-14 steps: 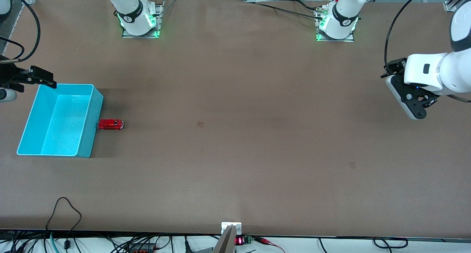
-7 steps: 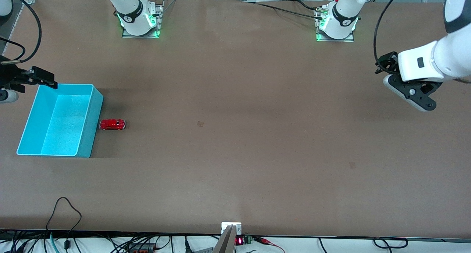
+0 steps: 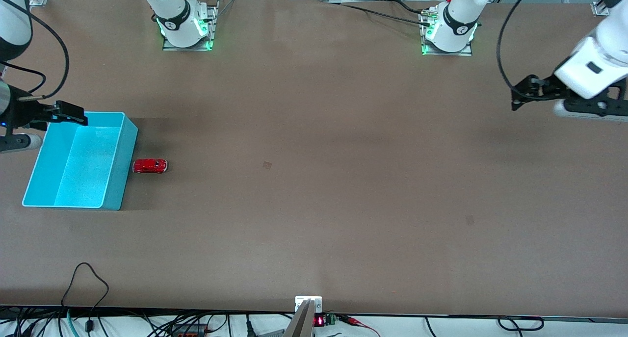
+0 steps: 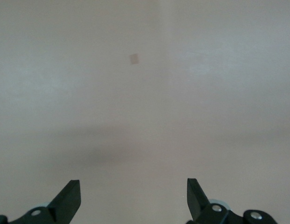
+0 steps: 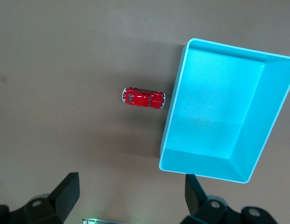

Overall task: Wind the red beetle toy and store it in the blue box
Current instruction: 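Reach the right gripper over the cyan box toward the red car, then lower the right gripper and grasp the red car, then lift the red car with the right gripper over the cyan box, then lower the held red car into the cyan box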

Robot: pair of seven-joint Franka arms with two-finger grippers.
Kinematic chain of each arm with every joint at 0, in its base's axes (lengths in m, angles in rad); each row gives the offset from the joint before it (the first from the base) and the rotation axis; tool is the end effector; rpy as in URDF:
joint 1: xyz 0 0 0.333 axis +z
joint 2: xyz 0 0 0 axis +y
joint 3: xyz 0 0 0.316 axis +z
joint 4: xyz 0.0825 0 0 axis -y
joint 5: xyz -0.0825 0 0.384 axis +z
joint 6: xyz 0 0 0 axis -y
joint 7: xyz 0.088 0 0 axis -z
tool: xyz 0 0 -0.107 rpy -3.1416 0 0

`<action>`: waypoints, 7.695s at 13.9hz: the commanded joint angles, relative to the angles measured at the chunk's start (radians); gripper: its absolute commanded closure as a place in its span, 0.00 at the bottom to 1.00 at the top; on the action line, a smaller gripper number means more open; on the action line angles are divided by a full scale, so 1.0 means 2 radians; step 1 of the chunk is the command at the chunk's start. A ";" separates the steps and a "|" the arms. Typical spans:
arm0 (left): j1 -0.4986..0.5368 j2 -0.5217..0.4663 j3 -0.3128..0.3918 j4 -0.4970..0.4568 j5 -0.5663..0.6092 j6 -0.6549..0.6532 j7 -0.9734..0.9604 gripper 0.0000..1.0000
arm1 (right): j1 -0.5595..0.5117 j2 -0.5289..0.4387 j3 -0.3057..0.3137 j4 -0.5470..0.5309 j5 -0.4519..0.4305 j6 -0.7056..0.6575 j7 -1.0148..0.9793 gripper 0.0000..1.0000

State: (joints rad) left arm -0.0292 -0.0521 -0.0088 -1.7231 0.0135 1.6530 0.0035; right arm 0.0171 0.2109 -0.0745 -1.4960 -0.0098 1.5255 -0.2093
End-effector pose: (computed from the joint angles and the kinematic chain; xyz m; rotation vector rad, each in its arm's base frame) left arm 0.5420 -0.0194 0.5880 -3.1266 0.0668 0.0278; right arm 0.6048 -0.0317 0.5336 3.1182 0.2383 -0.2863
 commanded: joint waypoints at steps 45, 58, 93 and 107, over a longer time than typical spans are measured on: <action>0.018 0.005 -0.014 0.013 -0.009 -0.033 0.022 0.00 | 0.007 0.131 0.007 -0.305 -0.012 0.503 -0.683 0.08; 0.018 0.005 -0.014 0.013 -0.009 -0.033 0.022 0.00 | 0.013 0.129 0.028 -0.296 0.036 0.505 -0.663 1.00; 0.012 0.010 -0.015 0.021 -0.009 -0.033 0.021 0.00 | -0.065 0.080 -0.066 -0.212 -0.010 0.360 -0.065 1.00; 0.012 0.010 -0.016 0.024 -0.009 -0.036 0.020 0.00 | -0.068 0.109 -0.066 -0.238 -0.009 0.380 -0.053 1.00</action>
State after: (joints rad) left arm -0.0094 -0.0455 -0.0393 -1.7057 0.0106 1.6040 0.0269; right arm -0.1064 0.4311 -0.2183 -1.9479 -0.0193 2.2708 -0.3183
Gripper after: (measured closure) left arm 0.000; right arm 0.520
